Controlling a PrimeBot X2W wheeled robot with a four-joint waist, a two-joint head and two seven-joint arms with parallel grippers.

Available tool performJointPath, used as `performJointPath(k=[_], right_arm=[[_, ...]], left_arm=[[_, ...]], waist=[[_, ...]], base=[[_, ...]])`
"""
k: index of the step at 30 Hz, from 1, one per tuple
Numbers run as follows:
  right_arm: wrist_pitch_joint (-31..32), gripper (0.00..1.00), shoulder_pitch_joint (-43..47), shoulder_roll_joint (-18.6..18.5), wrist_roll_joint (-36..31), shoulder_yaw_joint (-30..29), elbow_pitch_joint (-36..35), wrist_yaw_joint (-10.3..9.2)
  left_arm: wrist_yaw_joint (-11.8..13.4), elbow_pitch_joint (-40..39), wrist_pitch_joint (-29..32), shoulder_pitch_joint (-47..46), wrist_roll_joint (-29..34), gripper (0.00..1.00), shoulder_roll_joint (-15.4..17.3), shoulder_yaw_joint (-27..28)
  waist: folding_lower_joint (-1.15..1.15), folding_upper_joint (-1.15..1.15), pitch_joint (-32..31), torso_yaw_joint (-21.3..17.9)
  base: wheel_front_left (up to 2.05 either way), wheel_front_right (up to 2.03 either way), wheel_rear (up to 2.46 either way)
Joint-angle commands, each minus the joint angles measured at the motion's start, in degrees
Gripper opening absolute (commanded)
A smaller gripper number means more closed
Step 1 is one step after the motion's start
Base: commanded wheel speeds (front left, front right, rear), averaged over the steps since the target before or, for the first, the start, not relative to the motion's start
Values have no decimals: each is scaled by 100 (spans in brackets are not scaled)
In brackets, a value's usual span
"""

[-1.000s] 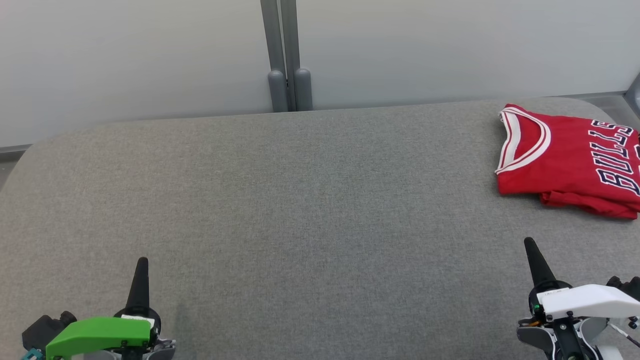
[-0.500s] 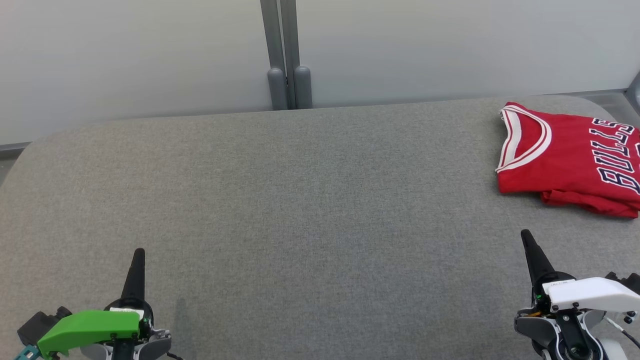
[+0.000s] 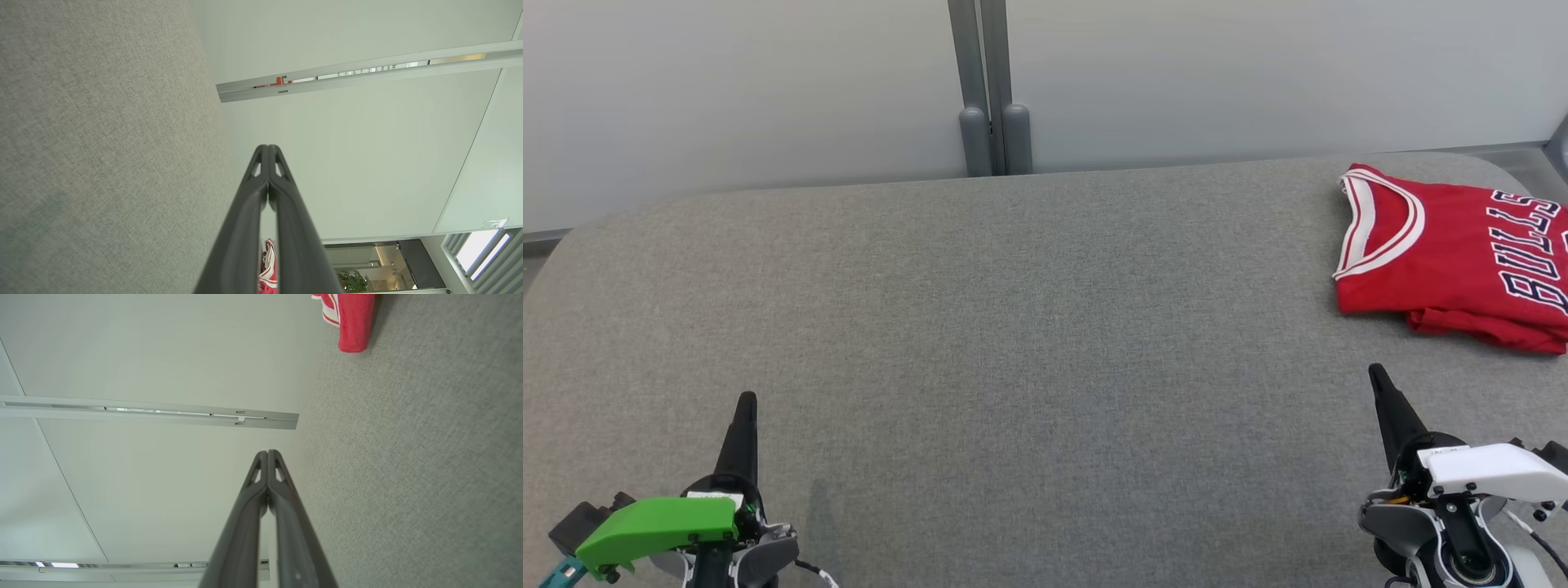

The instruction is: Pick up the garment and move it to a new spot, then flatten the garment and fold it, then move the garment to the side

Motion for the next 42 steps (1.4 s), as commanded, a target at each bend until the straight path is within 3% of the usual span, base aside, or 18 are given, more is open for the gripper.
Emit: performJointPath(k=[1, 18, 42], right_arm=[[40, 0, -97, -32, 138, 5, 10, 2], [205, 0, -203, -35, 841, 7, 64, 2], [200, 0, -193, -34, 825, 8, 60, 2]], left_arm=[[-46, -37, 30, -133, -117, 0, 37, 36], [-51, -45, 200, -244, -696, 0, 41, 98], [-51, -44, 199, -230, -675, 0, 41, 95]], waist=[[0, 0, 4, 0], [0, 0, 44, -2], [0, 0, 44, -2]], base=[[0, 0, 0], [0, 0, 0], [0, 0, 0]])
